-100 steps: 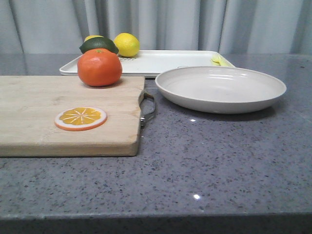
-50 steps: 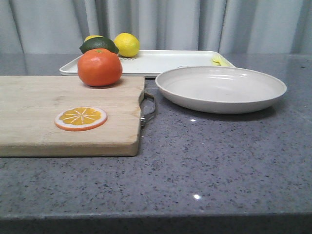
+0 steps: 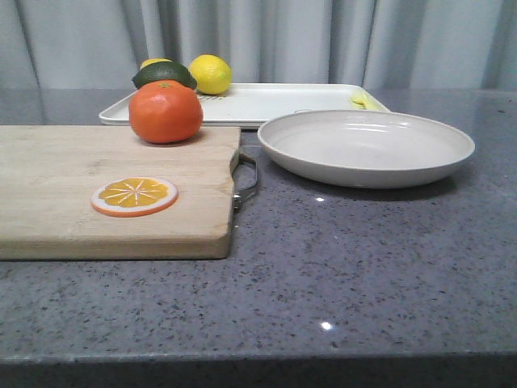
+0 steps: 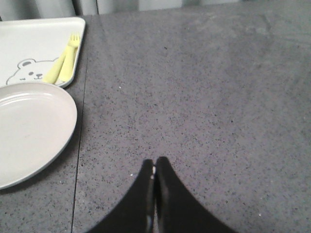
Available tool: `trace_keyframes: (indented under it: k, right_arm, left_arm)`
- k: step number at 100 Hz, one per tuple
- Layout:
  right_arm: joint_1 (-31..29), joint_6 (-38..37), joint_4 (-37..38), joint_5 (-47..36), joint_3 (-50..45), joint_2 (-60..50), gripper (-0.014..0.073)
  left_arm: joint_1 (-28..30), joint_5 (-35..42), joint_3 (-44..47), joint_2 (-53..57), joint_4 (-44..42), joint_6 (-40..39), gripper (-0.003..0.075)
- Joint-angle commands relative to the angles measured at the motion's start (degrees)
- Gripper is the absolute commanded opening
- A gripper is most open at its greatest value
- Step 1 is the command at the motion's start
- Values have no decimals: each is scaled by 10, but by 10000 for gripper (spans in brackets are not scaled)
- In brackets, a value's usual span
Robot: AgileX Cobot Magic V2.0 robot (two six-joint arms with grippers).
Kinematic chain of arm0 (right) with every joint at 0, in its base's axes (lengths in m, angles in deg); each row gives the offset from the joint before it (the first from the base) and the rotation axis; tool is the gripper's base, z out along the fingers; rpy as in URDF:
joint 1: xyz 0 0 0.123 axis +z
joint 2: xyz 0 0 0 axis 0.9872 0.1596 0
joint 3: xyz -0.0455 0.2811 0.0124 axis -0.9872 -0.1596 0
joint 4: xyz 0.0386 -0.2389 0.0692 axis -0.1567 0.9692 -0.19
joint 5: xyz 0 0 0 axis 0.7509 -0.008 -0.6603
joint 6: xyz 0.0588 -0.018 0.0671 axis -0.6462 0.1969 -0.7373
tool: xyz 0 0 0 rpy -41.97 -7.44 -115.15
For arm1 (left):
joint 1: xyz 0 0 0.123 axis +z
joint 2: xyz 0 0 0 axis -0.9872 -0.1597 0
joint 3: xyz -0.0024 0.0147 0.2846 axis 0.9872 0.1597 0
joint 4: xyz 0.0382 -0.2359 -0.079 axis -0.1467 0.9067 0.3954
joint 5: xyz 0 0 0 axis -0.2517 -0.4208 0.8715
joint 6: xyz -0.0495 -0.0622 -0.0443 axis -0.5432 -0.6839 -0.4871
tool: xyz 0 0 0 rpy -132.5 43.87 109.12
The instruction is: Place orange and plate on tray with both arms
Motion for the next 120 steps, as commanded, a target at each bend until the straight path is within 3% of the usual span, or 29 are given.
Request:
trace_keyframes:
  k: [1,35,47,57,65,72,79,93,120]
  right_arm:
    - [-5,1,7,9,58,45,-67]
    - [-5,1,7,46,85,106,-67]
    - [-5,1,8,45,85,106,-66]
    - [-5,1,8,45,85,106,-51]
    - [-5,1,8,45,85,106,13]
    - [-5,1,8,45,85,106,115]
    - [-5,1,8,45,85,106,253]
    - [-5,1,8,45,85,106,454]
    - [-5,1,8,40,85,106,468]
  left_arm:
    - [-1,11,-50,-32,14,9,-20]
    - [-1,3,-63,-80,14,10,-20]
    - [-1,2,-63,-81,53,57,4]
    - [-1,2,-63,-81,98,95,150]
    - [-1,2,-63,-81,111,97,364]
    - [-1,2,-63,-81,111,97,533]
    - [-1,3,-63,-81,111,97,621]
    - [-1,19,-63,-81,122,97,615]
    - [-1,12,-66,-152,188,99,526]
